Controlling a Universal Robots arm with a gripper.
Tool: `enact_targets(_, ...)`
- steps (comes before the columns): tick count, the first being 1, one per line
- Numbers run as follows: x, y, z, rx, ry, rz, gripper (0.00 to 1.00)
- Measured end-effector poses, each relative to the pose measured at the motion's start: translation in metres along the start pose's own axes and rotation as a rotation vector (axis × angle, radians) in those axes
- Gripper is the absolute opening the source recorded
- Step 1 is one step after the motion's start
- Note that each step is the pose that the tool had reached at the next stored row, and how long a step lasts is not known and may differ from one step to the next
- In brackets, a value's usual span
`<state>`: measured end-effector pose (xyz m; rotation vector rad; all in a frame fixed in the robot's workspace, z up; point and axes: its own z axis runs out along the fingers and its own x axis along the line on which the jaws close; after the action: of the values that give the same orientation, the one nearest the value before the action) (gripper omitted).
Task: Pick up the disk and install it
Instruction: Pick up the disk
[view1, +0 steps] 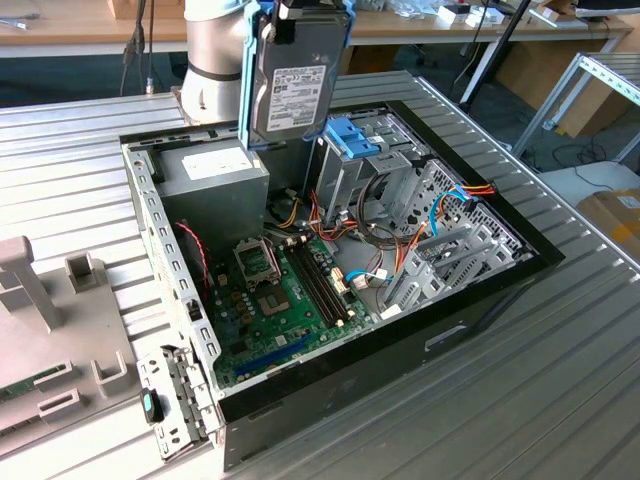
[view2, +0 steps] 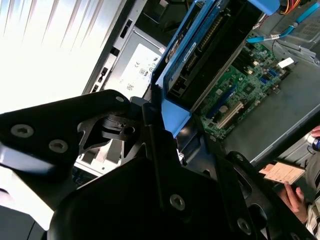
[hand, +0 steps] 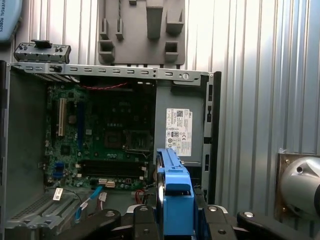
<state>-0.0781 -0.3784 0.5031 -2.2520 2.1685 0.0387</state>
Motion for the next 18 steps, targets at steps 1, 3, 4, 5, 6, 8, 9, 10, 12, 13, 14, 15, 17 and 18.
enact_targets(1,0.0009,0.0000,0.0000,0.0001,0.0000,0.000,0.36)
enact_targets(3,0.0024,-0.0001,0.0000,0.0000,0.0000,0.000,0.36)
enact_targets(4,0.0036,-0.0001,-0.0001,0.0000,0.0000,0.000,0.36)
enact_targets(5,0.0048,-0.0002,-0.0001,0.0001,0.0000,0.000,0.36)
enact_targets(6,0.0053,-0.0002,-0.0001,0.0001,0.0000,0.000,0.36)
enact_targets(8,0.0079,-0.0005,-0.0001,0.0001,-0.0001,0.000,0.36)
enact_targets(9,0.0095,-0.0008,-0.0002,0.0001,0.0000,0.000,0.36)
enact_targets(10,0.0112,-0.0010,-0.0003,0.0000,0.0000,0.000,0.36)
enact_targets(12,0.0130,-0.0013,-0.0003,0.0000,0.0001,0.000,0.36)
enact_targets(13,0.0139,-0.0013,-0.0003,0.0000,0.0001,0.000,0.36)
enact_targets(14,0.0149,-0.0015,-0.0003,0.0000,0.0004,0.000,0.36)
enact_targets(15,0.0159,-0.0016,-0.0003,0.0000,0.0004,0.000,0.36)
enact_targets(17,0.0179,-0.0019,-0.0003,0.0000,0.0005,0.000,0.36)
enact_targets(18,0.0185,-0.0021,-0.0004,0.0000,0.0007,0.000,0.36)
